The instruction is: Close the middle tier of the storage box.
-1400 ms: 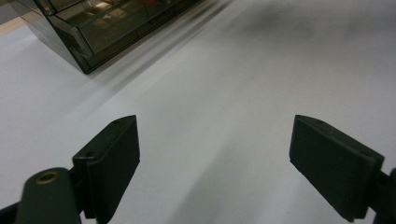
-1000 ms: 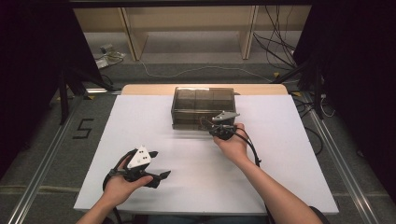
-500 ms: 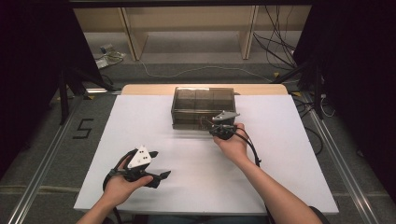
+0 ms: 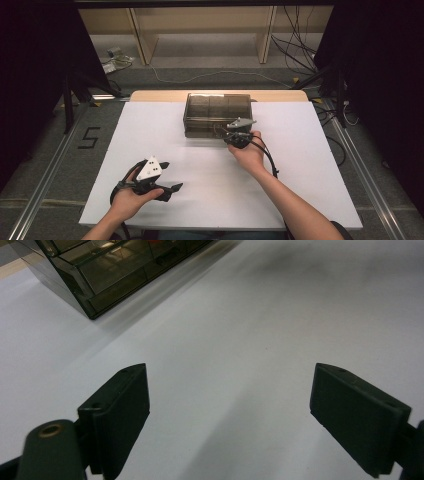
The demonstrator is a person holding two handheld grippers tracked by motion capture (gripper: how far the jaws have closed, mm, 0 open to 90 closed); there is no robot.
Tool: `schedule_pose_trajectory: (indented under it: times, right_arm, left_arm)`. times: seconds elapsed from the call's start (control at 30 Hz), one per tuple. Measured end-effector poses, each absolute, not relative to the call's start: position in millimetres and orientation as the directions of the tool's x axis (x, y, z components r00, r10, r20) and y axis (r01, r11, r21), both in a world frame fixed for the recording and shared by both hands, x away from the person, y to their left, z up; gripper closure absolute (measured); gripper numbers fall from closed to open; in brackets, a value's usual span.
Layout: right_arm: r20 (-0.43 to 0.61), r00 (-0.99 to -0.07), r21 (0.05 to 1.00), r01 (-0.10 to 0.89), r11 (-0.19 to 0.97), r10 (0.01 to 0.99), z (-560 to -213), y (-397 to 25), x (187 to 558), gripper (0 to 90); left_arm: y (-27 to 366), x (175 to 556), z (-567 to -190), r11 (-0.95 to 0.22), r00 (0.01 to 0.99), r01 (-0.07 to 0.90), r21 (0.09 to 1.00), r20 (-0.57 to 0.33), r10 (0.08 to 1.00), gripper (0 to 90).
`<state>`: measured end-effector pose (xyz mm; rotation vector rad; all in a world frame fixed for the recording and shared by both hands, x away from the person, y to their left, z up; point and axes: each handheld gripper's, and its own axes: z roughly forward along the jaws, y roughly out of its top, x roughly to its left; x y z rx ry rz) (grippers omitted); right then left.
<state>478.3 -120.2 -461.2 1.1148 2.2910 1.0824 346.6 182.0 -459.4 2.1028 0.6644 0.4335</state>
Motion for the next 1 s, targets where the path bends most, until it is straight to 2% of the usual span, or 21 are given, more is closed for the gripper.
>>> schedule_pose_trajectory:
  times: [1.0]
  right_arm:
    - [-0.005,-0.615,0.772,0.499,0.394,0.789,-460.1,-119.0,481.7,90.0]
  left_arm:
    - [182.1,346.8,-459.5,-0.484,0.797,0.301,0.822,0.062,0.601,16.1]
